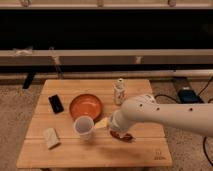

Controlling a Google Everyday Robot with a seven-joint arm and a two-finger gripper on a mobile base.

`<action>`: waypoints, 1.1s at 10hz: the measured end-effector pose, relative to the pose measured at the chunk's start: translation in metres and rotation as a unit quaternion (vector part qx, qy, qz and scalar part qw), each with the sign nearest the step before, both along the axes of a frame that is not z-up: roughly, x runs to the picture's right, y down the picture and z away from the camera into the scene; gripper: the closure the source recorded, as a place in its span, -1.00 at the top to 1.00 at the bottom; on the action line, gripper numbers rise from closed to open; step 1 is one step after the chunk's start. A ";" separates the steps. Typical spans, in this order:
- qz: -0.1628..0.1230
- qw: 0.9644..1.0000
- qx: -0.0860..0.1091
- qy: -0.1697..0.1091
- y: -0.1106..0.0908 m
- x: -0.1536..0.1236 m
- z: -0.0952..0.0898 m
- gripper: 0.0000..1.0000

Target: Place the ceramic cup in the ceramic bowl

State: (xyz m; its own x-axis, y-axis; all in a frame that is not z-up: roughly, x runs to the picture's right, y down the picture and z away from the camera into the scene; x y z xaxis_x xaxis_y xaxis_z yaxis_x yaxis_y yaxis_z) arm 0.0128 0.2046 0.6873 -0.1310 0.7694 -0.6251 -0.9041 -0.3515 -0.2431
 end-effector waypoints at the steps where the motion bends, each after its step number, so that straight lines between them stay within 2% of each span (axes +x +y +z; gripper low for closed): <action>1: 0.000 1.000 0.000 0.000 0.000 0.000 0.000 0.60; 9: -0.002 1.000 0.000 0.000 0.000 -0.001 0.000 0.60; 10: -0.009 1.000 0.005 0.003 -0.003 0.000 0.000 0.60; 11: -0.029 0.999 0.014 0.003 -0.012 -0.005 0.003 0.60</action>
State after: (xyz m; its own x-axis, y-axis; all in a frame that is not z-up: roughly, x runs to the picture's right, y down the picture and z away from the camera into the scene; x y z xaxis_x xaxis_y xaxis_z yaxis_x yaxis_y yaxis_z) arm 0.0078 0.1924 0.6898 -0.0885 0.7931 -0.6026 -0.9245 -0.2906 -0.2468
